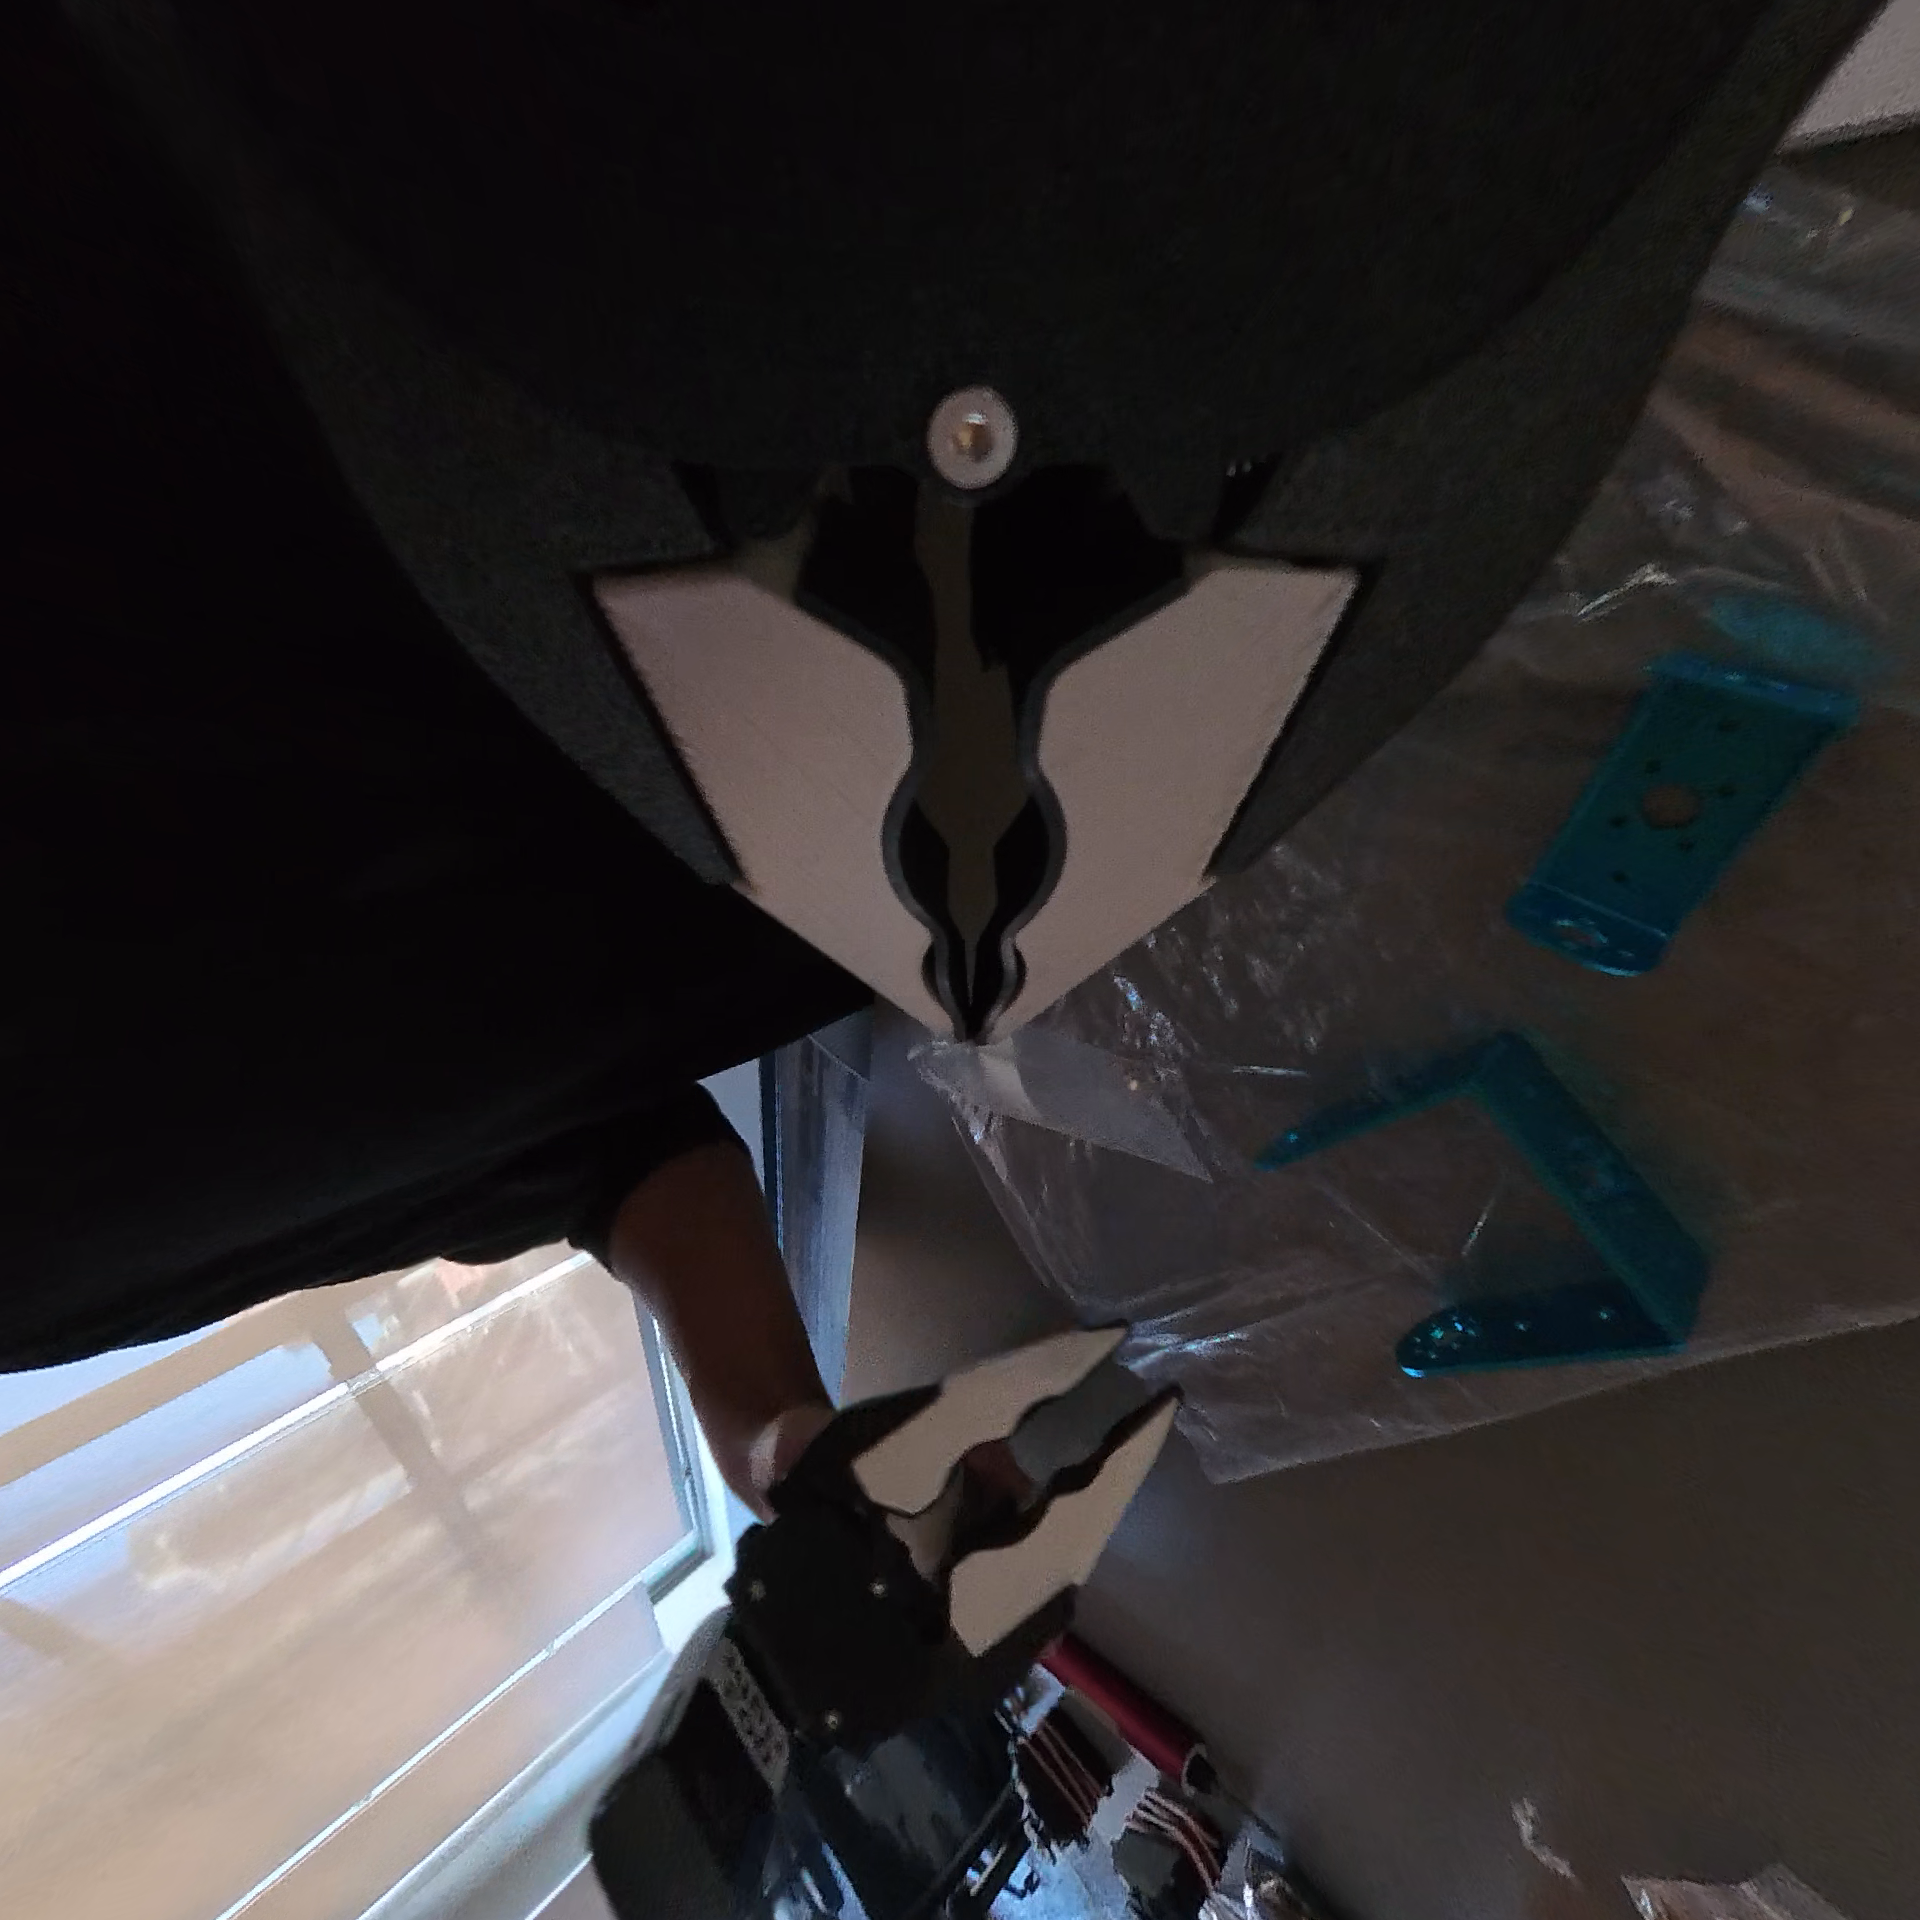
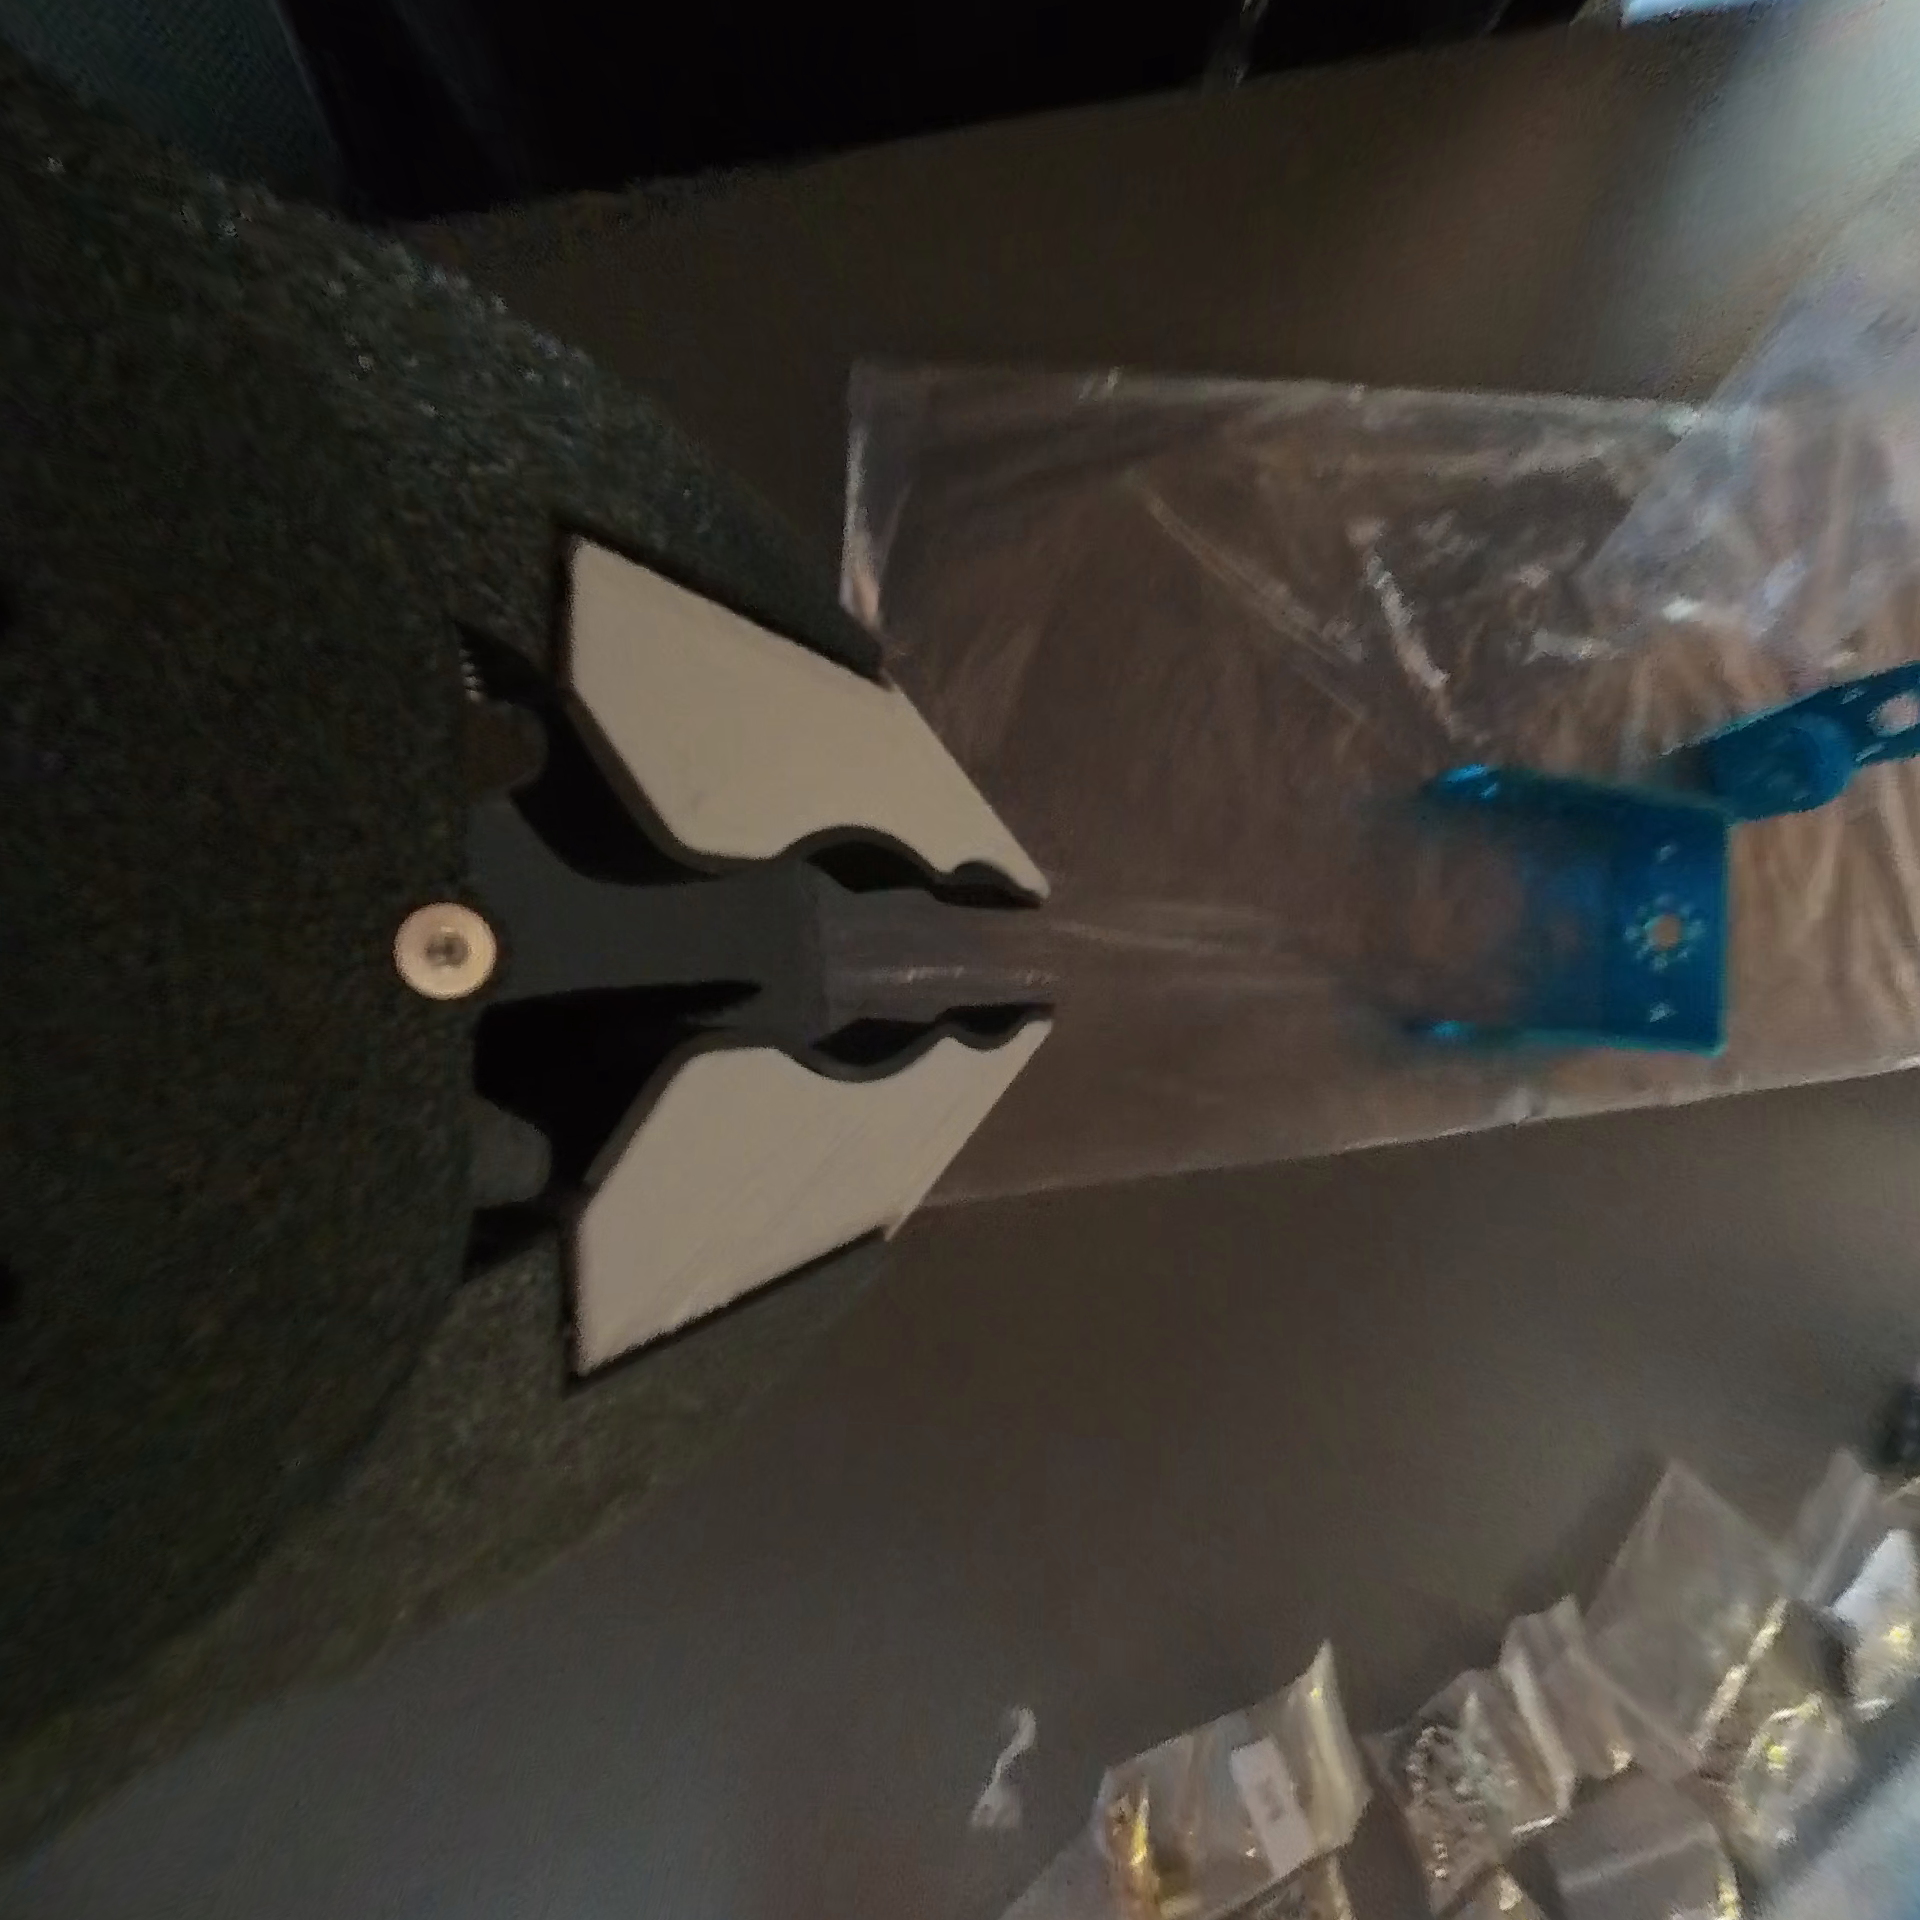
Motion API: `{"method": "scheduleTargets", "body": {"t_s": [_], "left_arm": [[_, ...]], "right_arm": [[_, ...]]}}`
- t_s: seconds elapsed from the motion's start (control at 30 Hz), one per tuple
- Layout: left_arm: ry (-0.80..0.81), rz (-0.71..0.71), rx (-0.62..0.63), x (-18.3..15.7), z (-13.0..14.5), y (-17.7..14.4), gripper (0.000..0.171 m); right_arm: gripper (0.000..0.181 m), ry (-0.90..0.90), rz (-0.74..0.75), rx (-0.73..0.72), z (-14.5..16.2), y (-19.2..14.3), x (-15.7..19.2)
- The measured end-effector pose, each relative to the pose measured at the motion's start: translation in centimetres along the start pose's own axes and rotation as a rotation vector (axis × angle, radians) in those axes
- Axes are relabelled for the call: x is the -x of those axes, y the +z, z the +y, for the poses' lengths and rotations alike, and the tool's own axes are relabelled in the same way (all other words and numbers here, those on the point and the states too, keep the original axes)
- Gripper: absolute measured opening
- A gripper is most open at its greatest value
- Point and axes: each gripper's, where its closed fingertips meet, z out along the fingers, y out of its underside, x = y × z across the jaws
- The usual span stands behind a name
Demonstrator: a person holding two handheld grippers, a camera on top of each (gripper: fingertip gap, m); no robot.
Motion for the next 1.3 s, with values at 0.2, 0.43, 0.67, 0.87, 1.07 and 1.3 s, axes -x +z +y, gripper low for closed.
{"method": "scheduleTargets", "body": {"t_s": [0.2, 0.43, 0.67, 0.87, 1.07, 1.3], "left_arm": [[0.020, -0.028, -0.023, 0.0, 0.6, 0.3, 0.000], [0.019, -0.052, -0.077, 0.0, 1.2, -0.5, 0.000], [0.042, -0.043, -0.170, -0.9, 1.2, -1.7, 0.000], [-0.099, -0.027, -0.302, -0.6, 0.9, -3.2, 0.000], [-0.015, 0.008, -0.374, -2.0, 1.1, -6.7, 0.000], [0.004, -0.080, -0.405, -1.6, 5.3, -12.7, 0.000]], "right_arm": [[0.000, -0.055, 0.063, 0.088, 0.9, 0.9, -3.2], [0.000, -0.149, 0.190, 0.163, 0.2, 1.3, -7.8], [0.023, -0.095, 0.162, -0.014, -4.0, 0.9, -4.8], [0.041, -0.034, -0.254, -0.420, -12.5, 3.0, 6.7], [0.050, 0.104, -0.451, -0.527, -17.6, 5.5, 10.5], [0.047, 0.219, -0.534, -0.602, -21.2, 8.0, 12.5]]}}
